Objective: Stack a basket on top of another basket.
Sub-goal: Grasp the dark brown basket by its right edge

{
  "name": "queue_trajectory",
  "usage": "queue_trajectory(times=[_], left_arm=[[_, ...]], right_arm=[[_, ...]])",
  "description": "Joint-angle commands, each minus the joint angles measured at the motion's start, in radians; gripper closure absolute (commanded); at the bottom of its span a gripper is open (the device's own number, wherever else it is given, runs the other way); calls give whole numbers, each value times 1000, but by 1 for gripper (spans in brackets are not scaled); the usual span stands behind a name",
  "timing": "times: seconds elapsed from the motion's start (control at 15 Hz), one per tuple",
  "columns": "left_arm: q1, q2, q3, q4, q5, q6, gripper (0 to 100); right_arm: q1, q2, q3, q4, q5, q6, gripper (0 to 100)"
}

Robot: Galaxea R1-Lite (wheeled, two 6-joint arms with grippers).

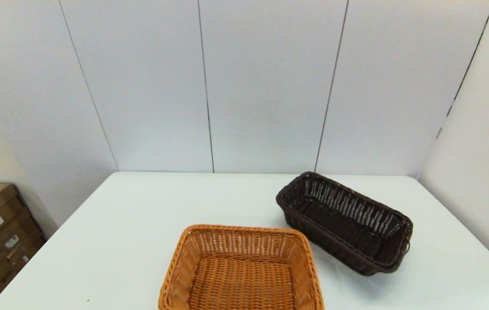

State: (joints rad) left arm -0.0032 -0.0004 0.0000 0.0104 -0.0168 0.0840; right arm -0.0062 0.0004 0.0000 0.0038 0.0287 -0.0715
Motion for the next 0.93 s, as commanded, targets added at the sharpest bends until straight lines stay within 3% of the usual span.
queue_trajectory(times=[0.07, 0.93], left_arm=[[0, -1, 0, -6, 18, -95, 0], [0, -1, 0, -7, 18, -96, 0]], right_arm=[[0, 0, 0, -1, 0, 1, 0], [0, 0, -2, -2, -10, 35, 0]])
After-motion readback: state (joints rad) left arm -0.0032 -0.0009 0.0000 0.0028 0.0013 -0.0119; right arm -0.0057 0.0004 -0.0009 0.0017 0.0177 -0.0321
